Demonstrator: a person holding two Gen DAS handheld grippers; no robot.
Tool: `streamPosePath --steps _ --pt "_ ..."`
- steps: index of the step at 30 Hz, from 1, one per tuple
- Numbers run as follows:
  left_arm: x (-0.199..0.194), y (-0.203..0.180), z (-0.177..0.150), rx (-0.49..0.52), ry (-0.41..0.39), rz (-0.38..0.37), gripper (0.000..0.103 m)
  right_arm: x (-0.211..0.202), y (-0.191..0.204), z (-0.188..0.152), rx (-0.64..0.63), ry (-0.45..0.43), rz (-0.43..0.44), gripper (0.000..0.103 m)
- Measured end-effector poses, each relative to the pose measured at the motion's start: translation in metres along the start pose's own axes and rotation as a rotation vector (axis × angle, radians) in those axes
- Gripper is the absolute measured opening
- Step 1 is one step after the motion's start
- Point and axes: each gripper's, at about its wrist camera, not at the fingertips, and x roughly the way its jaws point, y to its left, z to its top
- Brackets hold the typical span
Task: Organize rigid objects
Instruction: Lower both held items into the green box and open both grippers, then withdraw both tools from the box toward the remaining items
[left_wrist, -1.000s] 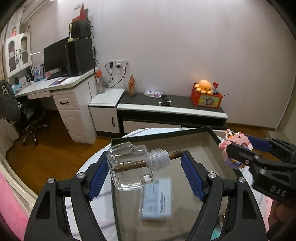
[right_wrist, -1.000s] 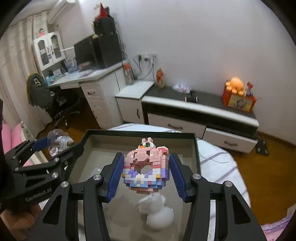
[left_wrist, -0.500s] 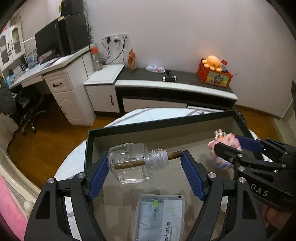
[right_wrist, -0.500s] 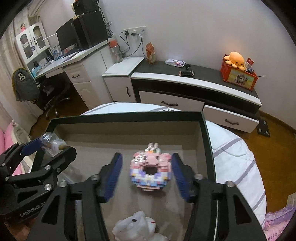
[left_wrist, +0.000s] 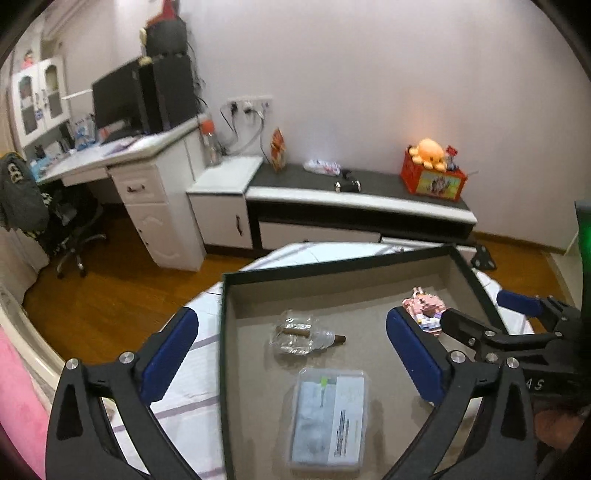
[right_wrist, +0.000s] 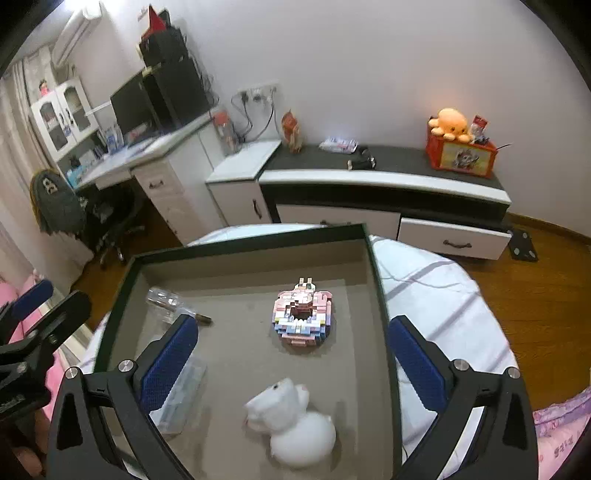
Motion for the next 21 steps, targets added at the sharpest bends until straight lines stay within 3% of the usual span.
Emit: streamPosePath --steps 8,21 --pt "-0.088 0.011 -0.023 -0.036 -0.115 -0.017 0.103 -0.077 0.014 -0.033 -0.006 -0.111 0.011 0.103" --pt "-0.176 0.023 -0.094 -0.048 -0.163 0.020 0.103 -0.182 0.027 -0.106 -0.016 -0.246 -0.005 0.103"
